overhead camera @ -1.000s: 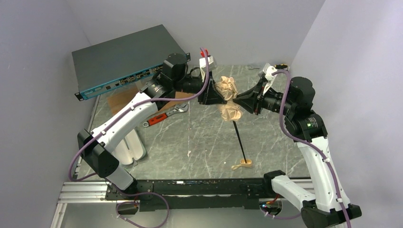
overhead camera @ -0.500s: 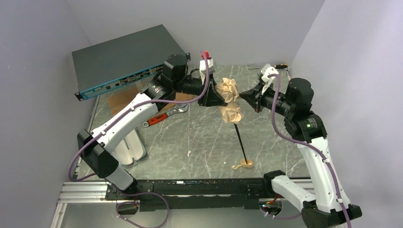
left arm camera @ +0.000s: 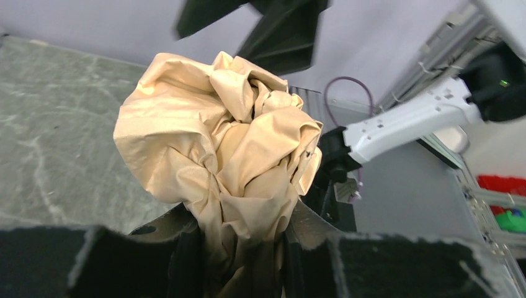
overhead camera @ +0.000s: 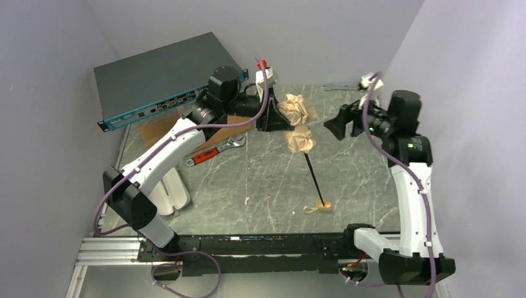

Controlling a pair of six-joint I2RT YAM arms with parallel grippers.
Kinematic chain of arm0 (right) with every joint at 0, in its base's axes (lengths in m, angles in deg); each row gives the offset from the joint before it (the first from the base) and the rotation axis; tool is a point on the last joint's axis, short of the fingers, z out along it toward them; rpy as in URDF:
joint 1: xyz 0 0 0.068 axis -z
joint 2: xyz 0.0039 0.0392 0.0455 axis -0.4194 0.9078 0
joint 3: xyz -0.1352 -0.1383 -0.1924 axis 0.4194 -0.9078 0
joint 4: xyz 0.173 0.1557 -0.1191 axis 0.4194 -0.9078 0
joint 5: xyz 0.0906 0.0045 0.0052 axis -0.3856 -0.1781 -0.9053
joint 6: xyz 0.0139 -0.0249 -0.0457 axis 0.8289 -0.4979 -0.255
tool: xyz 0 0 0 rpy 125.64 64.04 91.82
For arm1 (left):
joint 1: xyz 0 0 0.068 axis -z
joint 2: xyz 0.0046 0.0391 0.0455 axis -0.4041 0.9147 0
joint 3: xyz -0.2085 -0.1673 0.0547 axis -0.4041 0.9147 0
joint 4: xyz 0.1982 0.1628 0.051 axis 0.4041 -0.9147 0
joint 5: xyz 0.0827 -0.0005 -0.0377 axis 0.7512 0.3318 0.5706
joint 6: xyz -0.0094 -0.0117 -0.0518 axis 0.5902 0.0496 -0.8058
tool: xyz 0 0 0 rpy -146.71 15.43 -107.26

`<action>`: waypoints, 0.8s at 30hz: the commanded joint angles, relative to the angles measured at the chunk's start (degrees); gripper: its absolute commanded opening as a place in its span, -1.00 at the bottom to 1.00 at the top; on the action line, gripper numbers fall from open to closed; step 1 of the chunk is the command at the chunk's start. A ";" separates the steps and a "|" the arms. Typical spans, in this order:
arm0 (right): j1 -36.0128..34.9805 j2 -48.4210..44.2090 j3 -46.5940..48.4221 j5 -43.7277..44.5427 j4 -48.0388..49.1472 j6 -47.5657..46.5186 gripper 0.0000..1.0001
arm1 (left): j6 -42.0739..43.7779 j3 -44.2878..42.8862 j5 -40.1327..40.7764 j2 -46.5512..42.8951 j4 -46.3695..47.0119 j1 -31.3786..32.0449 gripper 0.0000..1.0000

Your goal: Open the umbrella

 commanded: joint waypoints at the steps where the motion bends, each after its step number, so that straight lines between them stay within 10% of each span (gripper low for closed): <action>1: 7.53 -0.79 4.82 -15.50 -11.39 -1.70 0.65 | -4.91 -3.04 1.51 1.45 7.21 -1.47 -1.00; 6: 6.58 -3.40 0.29 -23.48 -11.10 -3.05 0.71 | -10.98 -3.51 0.19 3.75 13.14 -1.43 -1.00; 18: -8.74 -2.38 -5.06 -11.85 -1.58 -2.41 0.90 | -21.89 -2.04 -6.28 4.78 25.86 0.22 -1.00; 20: -8.85 -2.05 -5.02 -12.10 0.02 -2.28 0.41 | -21.65 -1.70 -6.20 4.47 25.38 0.64 -1.00; 23: -8.85 -1.62 -2.85 -11.13 -2.56 -5.54 -0.98 | -21.80 -0.62 -4.66 3.48 23.99 -0.22 -0.93; 24: -8.79 -1.53 -1.89 -10.12 -4.61 -6.86 -1.00 | -21.74 -0.11 -4.33 3.00 23.67 -0.98 -0.54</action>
